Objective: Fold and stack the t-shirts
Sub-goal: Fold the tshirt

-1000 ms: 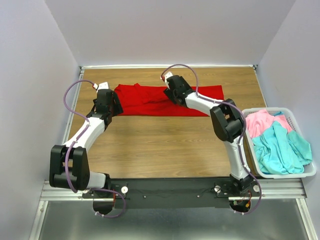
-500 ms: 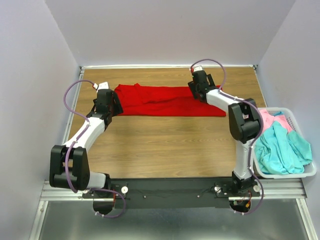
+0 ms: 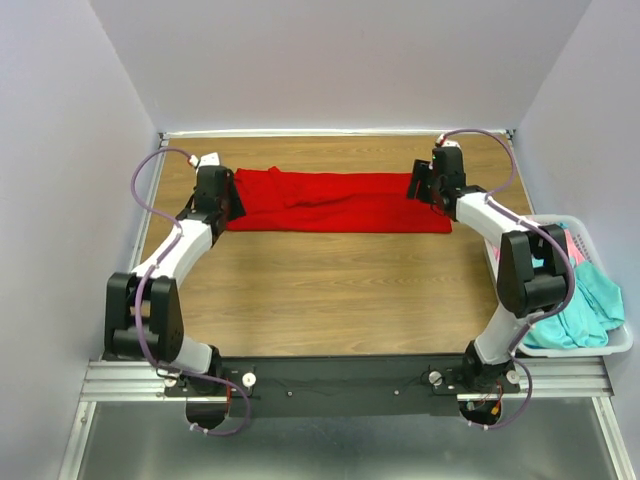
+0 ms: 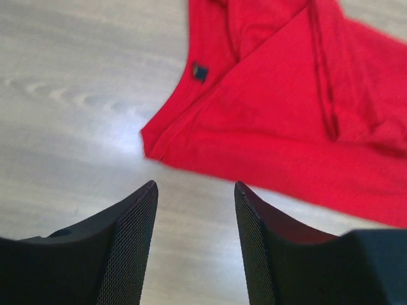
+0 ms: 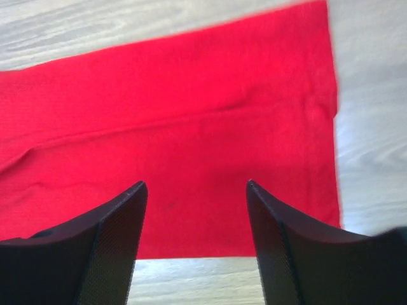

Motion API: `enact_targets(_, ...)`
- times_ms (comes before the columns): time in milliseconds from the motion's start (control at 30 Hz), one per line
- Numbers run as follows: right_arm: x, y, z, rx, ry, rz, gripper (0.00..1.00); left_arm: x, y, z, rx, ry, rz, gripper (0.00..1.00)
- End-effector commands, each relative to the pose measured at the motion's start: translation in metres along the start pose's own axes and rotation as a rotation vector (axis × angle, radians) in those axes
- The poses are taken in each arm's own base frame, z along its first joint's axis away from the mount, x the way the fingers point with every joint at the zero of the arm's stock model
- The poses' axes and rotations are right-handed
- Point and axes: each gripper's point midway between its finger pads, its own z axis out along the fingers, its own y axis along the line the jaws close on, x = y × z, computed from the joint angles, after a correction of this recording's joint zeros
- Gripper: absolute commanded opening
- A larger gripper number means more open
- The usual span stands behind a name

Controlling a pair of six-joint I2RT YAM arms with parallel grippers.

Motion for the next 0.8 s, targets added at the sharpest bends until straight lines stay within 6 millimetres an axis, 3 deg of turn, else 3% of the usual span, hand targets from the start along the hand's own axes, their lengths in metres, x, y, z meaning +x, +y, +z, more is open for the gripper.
enact_targets(0, 0.023, 0.016, 0.004, -0.117, 0.089, 0.099, 0.67, -0.013, -0.016, 0.019, 0.022, 0.032, -0.010, 0.52)
enact_targets(133, 0.025, 0.050, 0.001, -0.293, 0.138, 0.085, 0.51, -0.023, -0.027, 0.035, 0.042, 0.044, -0.019, 0.51)
enact_targets(233, 0.031, 0.079, 0.001, -0.352, 0.150, 0.032, 0.50, -0.020, -0.039, 0.045, 0.088, 0.069, -0.037, 0.52)
enact_targets(300, 0.038, 0.086, 0.005, -0.361, 0.170, 0.032, 0.50, -0.009, -0.038, 0.054, 0.084, 0.101, -0.040, 0.52)
enact_targets(467, 0.075, 0.062, 0.027, -0.235, 0.236, 0.092, 0.51, 0.021, -0.016, 0.073, 0.029, 0.176, -0.055, 0.50)
enact_targets(567, 0.088, 0.051, 0.031, -0.199, 0.260, 0.109, 0.52, 0.030, 0.001, 0.080, -0.016, 0.209, -0.066, 0.49)
enact_targets(767, 0.115, 0.013, 0.035, -0.112, 0.324, 0.183, 0.54, 0.064, 0.016, 0.087, -0.067, 0.307, -0.051, 0.48)
